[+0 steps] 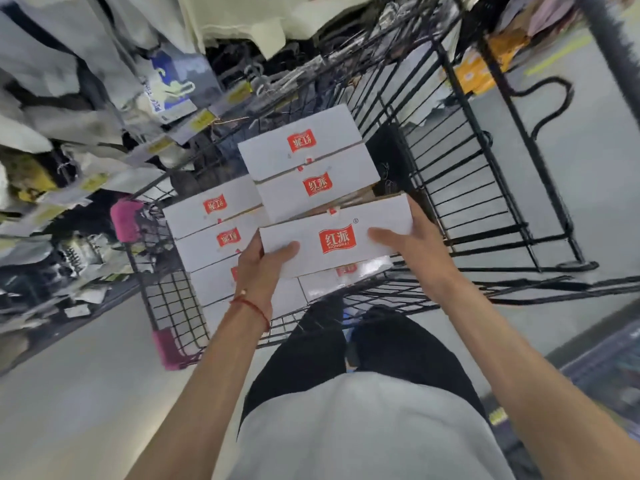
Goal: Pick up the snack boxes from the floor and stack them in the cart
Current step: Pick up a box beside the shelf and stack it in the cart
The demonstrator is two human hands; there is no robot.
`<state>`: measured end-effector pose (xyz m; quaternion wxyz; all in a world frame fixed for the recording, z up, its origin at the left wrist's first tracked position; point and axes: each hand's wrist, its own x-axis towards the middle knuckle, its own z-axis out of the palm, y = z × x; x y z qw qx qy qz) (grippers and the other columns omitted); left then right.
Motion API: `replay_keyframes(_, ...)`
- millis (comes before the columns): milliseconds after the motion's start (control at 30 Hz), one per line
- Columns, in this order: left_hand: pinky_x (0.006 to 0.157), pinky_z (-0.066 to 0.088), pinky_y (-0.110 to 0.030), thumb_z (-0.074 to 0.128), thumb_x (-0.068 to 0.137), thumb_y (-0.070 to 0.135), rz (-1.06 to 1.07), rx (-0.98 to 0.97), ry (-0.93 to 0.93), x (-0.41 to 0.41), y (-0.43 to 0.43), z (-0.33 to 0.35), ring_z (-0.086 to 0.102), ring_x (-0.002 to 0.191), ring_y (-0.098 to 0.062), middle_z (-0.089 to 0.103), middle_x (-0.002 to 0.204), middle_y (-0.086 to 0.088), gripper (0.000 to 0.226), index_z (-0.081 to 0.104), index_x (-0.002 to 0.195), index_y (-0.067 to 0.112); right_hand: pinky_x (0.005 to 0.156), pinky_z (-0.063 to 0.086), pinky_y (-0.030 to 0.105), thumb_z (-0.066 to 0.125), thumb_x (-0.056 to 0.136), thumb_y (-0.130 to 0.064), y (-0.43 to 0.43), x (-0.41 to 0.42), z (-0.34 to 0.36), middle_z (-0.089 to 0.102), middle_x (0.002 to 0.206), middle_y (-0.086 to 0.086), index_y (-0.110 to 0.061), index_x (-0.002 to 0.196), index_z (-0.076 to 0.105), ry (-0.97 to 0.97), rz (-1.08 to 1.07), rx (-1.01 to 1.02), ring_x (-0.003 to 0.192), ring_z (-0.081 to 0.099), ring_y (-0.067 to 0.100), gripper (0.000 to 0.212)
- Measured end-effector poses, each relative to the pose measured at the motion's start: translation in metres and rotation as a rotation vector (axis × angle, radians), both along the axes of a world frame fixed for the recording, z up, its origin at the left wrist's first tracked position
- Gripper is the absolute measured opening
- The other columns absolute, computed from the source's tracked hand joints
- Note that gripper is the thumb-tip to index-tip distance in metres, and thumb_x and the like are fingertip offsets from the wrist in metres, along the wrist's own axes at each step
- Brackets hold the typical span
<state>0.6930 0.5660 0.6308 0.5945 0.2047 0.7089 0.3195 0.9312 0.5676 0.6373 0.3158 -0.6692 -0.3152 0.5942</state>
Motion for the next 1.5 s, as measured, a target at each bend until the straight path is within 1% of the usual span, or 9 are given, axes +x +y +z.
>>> replay_keyframes(133,0.093,0.058,-0.039,0.080,0.085,0.018,-0.032,-0.077,0.061,0.004,0.010,-0.023,0.070,0.107,-0.018,0.075,0.115,0.007,0.043,0.067,0.125,0.024,0.079,0.054,0.014,0.079,0.087,-0.012,0.020,0.005,-0.022,0.071,0.123,-0.010,-0.033,0.138,0.055,-0.034,0.049,-0.068,0.117,0.064,0.006,0.060)
replay_keyframes(267,0.078,0.057,-0.026,0.077,0.089,0.017,0.019,-0.120,0.072,0.013,0.021,-0.040,0.067,0.101,-0.010,0.071,0.108,0.014,0.044,0.063,0.129,0.027,0.102,0.056,0.042,0.083,0.084,-0.012,0.045,0.009,-0.047,0.068,0.128,-0.003,-0.029,0.137,0.054,-0.039,0.106,-0.113,0.124,0.063,0.019,0.063)
replay_keyframes(333,0.088,0.058,-0.034,0.072,0.093,0.017,0.049,-0.151,0.065,0.019,0.027,-0.047,0.066,0.106,-0.014,0.070,0.116,0.009,0.049,0.056,0.138,0.027,0.101,0.057,0.044,0.083,0.083,-0.007,0.060,0.009,-0.053,0.068,0.128,0.000,-0.025,0.135,0.053,-0.019,0.135,-0.134,0.123,0.064,0.021,0.063)
replay_keyframes(533,0.058,0.049,-0.013,0.062,0.099,0.013,0.105,-0.210,0.084,0.033,0.037,-0.058,0.059,0.090,-0.003,0.063,0.112,0.009,0.048,0.050,0.143,0.027,0.084,0.056,0.023,0.082,0.084,-0.004,0.079,0.011,-0.072,0.067,0.118,-0.007,-0.031,0.122,0.053,-0.060,0.212,-0.191,0.111,0.064,0.009,0.055)
replay_keyframes(700,0.088,0.044,-0.029,0.057,0.101,0.013,0.092,-0.223,0.143,0.039,0.043,-0.061,0.053,0.105,-0.015,0.057,0.119,0.004,0.045,0.048,0.144,0.027,0.093,0.058,0.032,0.085,0.081,-0.008,0.086,0.008,-0.076,0.069,0.120,-0.006,-0.033,0.123,0.057,-0.077,0.269,-0.212,0.113,0.065,0.010,0.057)
replay_keyframes(1000,0.087,0.047,-0.031,0.060,0.096,0.004,0.031,-0.210,0.167,0.035,0.041,-0.054,0.055,0.111,-0.021,0.060,0.116,0.003,0.047,0.051,0.136,0.026,0.097,0.056,0.036,0.078,0.085,0.001,0.086,0.007,-0.067,0.068,0.113,-0.006,-0.037,0.102,0.057,-0.088,0.276,-0.215,0.115,0.064,0.016,0.046)
replay_keyframes(1233,0.093,0.043,-0.027,0.056,0.101,0.010,0.084,-0.140,0.167,0.037,0.027,-0.028,0.049,0.117,-0.014,0.054,0.131,0.009,0.045,0.050,0.143,0.025,0.105,0.053,0.043,0.072,0.091,-0.006,0.065,0.009,-0.060,0.064,0.131,0.000,-0.022,0.142,0.051,-0.105,0.160,-0.173,0.124,0.060,0.020,0.058)
replay_keyframes(1367,0.116,0.037,-0.039,0.060,0.099,0.012,0.190,-0.135,0.178,0.047,0.002,-0.015,0.044,0.138,-0.019,0.047,0.151,0.004,0.055,0.043,0.150,0.022,0.109,0.041,0.028,0.068,0.096,-0.006,0.045,0.011,-0.044,0.051,0.151,0.003,-0.019,0.153,0.043,-0.111,0.152,-0.153,0.138,0.048,0.018,0.064)
replay_keyframes(1500,0.118,0.037,-0.045,0.061,0.099,0.012,0.310,-0.114,0.134,0.057,-0.030,0.002,0.048,0.136,-0.018,0.050,0.150,0.001,0.051,0.049,0.147,0.022,0.102,0.041,0.023,0.064,0.100,-0.007,0.026,0.010,-0.022,0.046,0.152,-0.002,-0.021,0.151,0.047,-0.113,0.205,-0.109,0.135,0.044,0.013,0.055)
